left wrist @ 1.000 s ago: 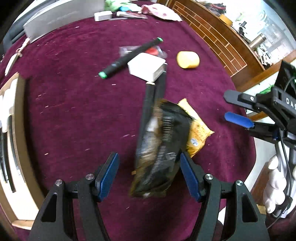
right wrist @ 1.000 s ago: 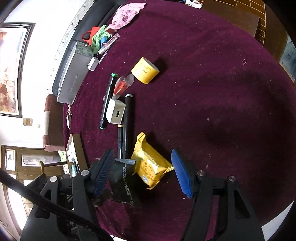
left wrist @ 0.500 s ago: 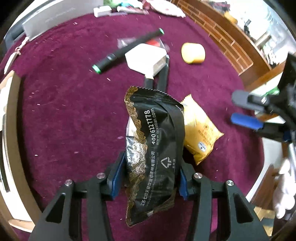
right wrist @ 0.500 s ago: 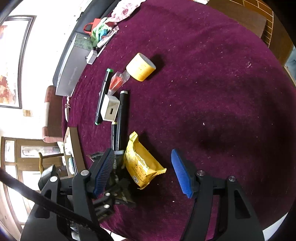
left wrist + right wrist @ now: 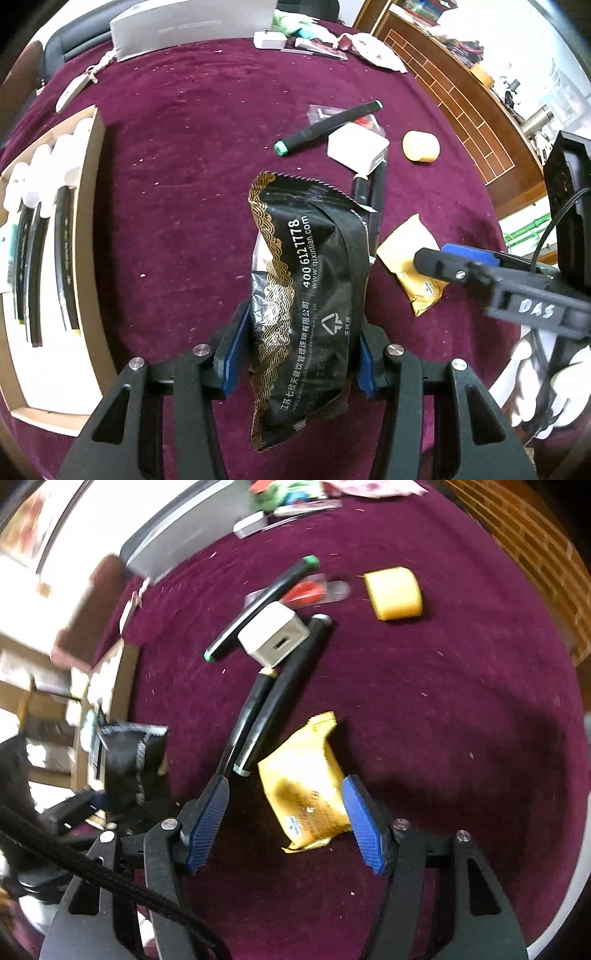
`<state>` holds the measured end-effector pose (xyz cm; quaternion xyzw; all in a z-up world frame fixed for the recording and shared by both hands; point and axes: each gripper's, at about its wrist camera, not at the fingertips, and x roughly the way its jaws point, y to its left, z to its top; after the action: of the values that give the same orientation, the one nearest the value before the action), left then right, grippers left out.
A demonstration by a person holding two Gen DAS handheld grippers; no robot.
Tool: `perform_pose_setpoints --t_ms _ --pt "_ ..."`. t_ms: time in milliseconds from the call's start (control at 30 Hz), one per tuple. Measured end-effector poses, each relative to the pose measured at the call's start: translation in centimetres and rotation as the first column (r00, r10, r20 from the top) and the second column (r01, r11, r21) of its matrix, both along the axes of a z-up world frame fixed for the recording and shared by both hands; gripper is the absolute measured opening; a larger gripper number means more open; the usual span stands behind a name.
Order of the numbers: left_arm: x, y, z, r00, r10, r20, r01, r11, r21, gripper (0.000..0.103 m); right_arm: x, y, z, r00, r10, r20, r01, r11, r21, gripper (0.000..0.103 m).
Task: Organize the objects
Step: 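Grasp the yellow cracker packet with the right gripper while the left holds the black packet, then carry both snack packets over the cardboard tray with both grippers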
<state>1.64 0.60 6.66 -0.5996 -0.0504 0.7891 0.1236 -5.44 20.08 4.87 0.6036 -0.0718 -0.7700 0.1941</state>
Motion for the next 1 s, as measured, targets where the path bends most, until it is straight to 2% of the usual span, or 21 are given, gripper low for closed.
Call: perform_pose_setpoints --t_ms 100,467,567,633,833,1000 --pt "0.5 -0.9 0.4 1.000 0.006 -0.001 -0.006 1.000 0.012 0.044 0.1 -1.1 -0.4 1.000 0.026 -0.016 -0.025 0.998 0.066 0.063" --pt "0.7 -2.9 0.8 1.000 0.012 -0.002 -0.012 0.998 0.058 0.044 1.2 -3.0 -2.1 0.998 0.055 -0.013 -0.051 0.975 0.218 0.066" --pt "1.0 -3.9 1.0 1.000 0.016 -0.003 -0.016 0.997 0.069 0.044 1.2 -2.8 -2.4 1.000 0.026 -0.016 -0.021 0.967 0.253 0.062" --pt "1.2 -4.7 1.1 1.000 0.020 -0.002 -0.020 0.997 0.077 0.044 1.1 -2.3 -2.4 1.000 -0.006 -0.010 0.009 0.970 0.244 0.048" --pt "2.0 -7.9 1.6 0.999 0.046 -0.004 -0.046 0.993 0.109 0.044 1.0 -0.3 -1.6 0.995 -0.097 0.023 0.092 0.981 0.171 0.044" --pt "2.8 -11.1 2.5 0.996 0.084 -0.024 -0.080 0.988 0.132 0.044 1.8 0.4 0.5 0.989 -0.148 0.019 0.145 0.982 0.122 0.044"
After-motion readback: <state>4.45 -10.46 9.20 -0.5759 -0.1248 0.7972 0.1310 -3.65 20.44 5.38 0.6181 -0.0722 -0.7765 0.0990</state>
